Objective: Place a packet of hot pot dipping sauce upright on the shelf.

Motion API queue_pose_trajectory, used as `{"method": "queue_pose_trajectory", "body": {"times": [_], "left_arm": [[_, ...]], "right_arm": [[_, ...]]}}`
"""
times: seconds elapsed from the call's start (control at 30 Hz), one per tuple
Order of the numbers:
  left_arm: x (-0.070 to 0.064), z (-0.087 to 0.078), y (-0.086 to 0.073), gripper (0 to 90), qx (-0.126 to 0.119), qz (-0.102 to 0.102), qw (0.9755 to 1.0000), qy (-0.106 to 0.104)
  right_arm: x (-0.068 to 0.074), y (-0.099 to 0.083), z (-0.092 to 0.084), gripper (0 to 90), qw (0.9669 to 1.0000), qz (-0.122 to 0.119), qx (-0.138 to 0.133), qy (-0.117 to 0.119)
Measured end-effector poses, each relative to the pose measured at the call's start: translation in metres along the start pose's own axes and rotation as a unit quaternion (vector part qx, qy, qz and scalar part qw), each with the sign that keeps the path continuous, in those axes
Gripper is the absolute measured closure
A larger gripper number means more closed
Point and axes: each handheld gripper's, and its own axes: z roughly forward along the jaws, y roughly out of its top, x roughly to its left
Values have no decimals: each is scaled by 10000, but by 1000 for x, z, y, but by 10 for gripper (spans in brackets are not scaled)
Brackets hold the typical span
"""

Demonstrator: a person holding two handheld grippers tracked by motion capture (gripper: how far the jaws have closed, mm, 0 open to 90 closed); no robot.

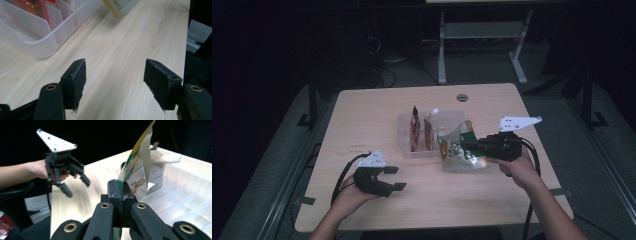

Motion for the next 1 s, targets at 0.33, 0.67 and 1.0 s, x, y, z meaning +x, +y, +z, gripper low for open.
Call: {"method": "queue_pose_trajectory", "body": {"times": [0.33, 0.67, 1.0], "left_arm": [[2, -1, -2, 319, 20, 17, 10000, 70], [5, -2, -3, 318, 49, 35, 9999, 108], [6, -2, -3, 318, 68, 42, 9999, 111]], "right_arm": [[-22, 8, 0, 900, 9995, 127, -76, -274], [-37, 21, 5, 900, 9988, 142, -247, -392], [-47, 29, 14, 900, 9981, 151, -322, -505]]}}
